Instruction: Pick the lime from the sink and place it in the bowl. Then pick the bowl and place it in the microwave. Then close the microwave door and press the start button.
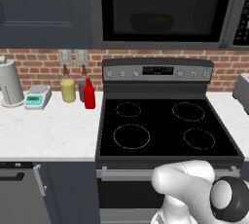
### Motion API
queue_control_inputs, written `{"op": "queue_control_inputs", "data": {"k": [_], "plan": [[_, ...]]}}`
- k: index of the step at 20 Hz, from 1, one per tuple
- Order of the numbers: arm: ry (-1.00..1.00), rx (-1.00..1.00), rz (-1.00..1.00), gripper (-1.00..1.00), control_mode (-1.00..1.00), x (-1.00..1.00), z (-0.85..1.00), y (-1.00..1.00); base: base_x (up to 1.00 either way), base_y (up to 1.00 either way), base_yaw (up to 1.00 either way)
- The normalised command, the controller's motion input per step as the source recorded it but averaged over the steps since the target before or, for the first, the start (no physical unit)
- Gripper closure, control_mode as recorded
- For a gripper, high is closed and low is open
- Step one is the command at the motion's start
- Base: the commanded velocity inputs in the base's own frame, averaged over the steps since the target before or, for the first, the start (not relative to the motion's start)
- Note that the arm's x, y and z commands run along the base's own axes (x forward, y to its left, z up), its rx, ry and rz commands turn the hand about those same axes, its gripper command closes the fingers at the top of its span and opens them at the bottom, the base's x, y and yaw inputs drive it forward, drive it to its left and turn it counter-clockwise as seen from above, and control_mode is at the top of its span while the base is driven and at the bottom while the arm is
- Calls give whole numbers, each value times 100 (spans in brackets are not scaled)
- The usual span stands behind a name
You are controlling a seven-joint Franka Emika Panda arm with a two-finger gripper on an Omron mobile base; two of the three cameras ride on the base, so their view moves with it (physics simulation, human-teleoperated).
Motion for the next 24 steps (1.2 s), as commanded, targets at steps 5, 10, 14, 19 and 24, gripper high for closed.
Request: {"op": "queue_control_inputs", "data": {"k": [5, 10, 14, 19, 24], "plan": [[24, -12, 0, -100, -100, -25, 1, -2, 0, 0, 0], [0, -5, 0, -100, -100, -19, -17, -12, 0, 0, 0], [7, -3, 0, -100, -100, 0, -28, -4, 0, 0, 0], [12, -3, 0, -100, -100, 0, -28, -6, 0, 0, 0], [13, -1, 0, -100, -100, 0, -7, -3, 0, 0, 0]]}}
